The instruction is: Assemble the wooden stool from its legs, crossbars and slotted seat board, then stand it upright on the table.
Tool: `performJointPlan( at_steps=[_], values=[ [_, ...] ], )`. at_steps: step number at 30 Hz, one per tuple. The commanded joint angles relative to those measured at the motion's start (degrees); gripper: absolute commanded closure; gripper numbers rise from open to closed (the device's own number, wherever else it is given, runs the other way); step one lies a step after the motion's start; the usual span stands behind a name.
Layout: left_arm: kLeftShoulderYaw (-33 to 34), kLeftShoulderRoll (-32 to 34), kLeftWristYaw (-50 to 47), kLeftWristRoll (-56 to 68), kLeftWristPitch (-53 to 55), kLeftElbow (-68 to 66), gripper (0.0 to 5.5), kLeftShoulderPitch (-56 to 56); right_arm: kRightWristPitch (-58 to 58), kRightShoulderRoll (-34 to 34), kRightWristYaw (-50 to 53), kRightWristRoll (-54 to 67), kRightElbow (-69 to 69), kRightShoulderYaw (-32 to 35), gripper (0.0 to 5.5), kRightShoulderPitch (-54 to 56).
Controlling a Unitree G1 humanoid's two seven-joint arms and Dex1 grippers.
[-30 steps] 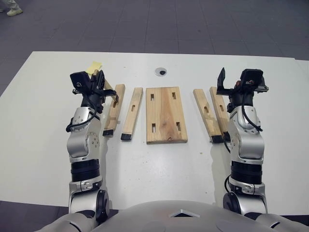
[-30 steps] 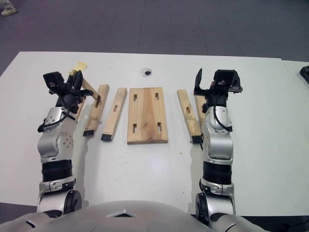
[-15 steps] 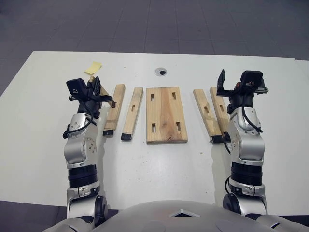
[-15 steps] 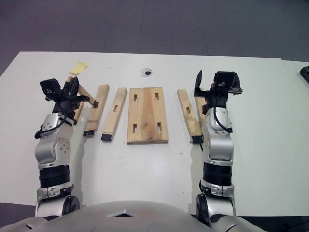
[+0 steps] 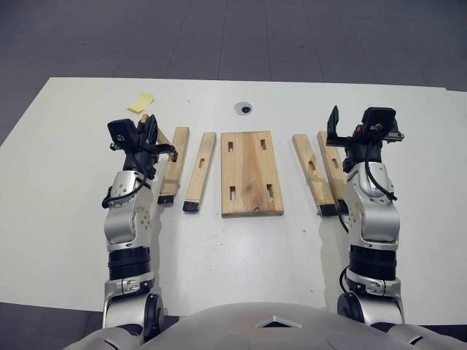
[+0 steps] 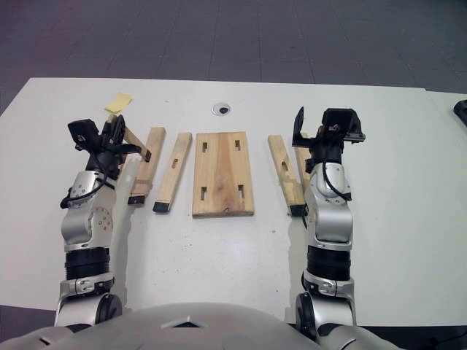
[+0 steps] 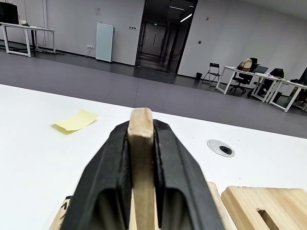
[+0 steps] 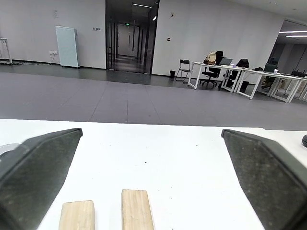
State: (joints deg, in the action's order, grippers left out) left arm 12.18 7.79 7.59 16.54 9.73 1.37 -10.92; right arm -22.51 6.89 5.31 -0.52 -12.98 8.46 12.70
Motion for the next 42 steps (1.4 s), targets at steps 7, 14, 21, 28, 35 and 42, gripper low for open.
performJointPlan(
  at_steps=[7, 14, 21, 28, 35, 42],
  values=[
    [-1.86, 1.83, 0.73, -2.36, 4.24, 1.27, 5.09, 9.23, -2.04, -0.27, 0.12, -0.09, -2.28, 0.04, 0.10, -0.38],
    [-5.24, 2.05, -1.06, -6.05, 6.21, -2.38, 5.09, 11.82, -3.88, -0.52, 0.05, -0.22, -4.20, -0.63, 0.10, 0.12],
    [-4.57, 1.84, -2.43, -7.48, 5.02, -9.35, 5.09, 20.23, -5.74, -0.16, -0.78, 0.69, -5.06, -0.12, 0.10, 1.93],
    [-5.62, 0.46, -2.56, -6.79, 3.76, -14.18, 5.09, 19.23, -5.82, -0.10, -1.40, 1.17, -3.45, -0.36, 0.10, 5.37],
    [-6.16, 0.62, -2.49, -6.72, 2.20, -15.52, 5.09, 15.08, -4.91, -0.14, -1.67, 1.09, -1.47, -0.60, 0.10, 7.07],
    [-6.45, 0.70, -1.90, -6.82, -0.69, -17.39, 5.09, 12.90, -3.50, 0.15, -1.71, 1.05, 0.43, -0.17, 0.10, 8.10]
  ],
)
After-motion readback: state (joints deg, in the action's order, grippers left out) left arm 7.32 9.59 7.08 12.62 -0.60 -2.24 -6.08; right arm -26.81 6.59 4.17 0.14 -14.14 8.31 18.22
